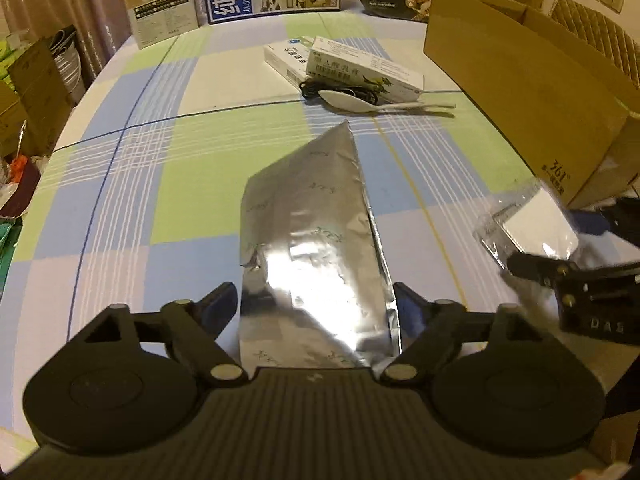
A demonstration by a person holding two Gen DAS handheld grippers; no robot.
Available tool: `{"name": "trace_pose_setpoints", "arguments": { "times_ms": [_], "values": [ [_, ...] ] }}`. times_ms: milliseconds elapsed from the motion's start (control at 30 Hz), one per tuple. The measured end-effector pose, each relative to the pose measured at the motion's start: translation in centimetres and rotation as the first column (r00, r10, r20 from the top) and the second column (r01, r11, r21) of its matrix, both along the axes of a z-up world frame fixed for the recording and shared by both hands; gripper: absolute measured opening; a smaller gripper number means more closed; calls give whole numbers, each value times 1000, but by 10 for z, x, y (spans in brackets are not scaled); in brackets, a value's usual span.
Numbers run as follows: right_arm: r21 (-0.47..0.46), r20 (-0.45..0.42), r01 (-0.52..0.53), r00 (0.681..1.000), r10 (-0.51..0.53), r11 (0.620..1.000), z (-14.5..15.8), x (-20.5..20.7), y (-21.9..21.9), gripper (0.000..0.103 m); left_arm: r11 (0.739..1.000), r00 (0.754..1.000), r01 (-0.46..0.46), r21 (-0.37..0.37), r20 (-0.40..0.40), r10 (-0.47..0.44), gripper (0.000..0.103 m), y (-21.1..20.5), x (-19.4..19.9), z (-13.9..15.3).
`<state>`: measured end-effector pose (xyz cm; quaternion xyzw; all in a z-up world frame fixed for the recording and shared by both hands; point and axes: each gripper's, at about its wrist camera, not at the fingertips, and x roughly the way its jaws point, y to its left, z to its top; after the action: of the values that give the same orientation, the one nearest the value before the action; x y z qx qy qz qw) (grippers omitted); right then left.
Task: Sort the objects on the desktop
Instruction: 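Lift the foil bag and plastic tray and carry both over the cardboard box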
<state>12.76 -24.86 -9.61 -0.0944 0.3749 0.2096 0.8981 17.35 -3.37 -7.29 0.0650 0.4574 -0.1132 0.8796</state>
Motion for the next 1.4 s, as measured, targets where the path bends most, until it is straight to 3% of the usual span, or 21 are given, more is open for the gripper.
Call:
{"name": "trace_pose_setpoints", "arguments": {
  "times_ms": [67,133,367,600,700,767,933,1133,1400],
  "values": [
    [-1,7,5,1000,-5,1000,2,-3,0,77,1000,1000,-5,1,2,5,84,0,5,3],
    [1,12,7,1000,-7,1000,2,-5,-1,78,1000,1000,4,18,6,-4,85,-3,13,6],
    [13,-17,27,1000,-26,1000,-3,3,-5,79,1000,999,29,-4,-41,-30,85,-6,51,2],
    [41,-54,30,998,-28,999,-9,12,-6,78,999,992,20,-32,-121,-24,77,1,63,-14],
    [34,-57,22,998,-20,999,-12,14,-4,73,998,992,13,-55,-124,-20,70,2,62,-15],
    [27,-55,21,998,-20,999,-12,14,-3,64,997,992,12,-72,-127,-21,64,4,61,-14],
    [27,-55,24,998,-23,999,-11,13,-1,58,994,991,11,-105,-131,-25,54,6,58,-11],
    [30,-34,30,999,-29,999,-5,8,-3,57,988,989,-7,-156,-147,-16,52,11,45,-7],
    [32,-9,29,1000,-29,999,9,2,-6,57,988,989,3,-151,-143,-25,52,6,22,2]
  ]
}}
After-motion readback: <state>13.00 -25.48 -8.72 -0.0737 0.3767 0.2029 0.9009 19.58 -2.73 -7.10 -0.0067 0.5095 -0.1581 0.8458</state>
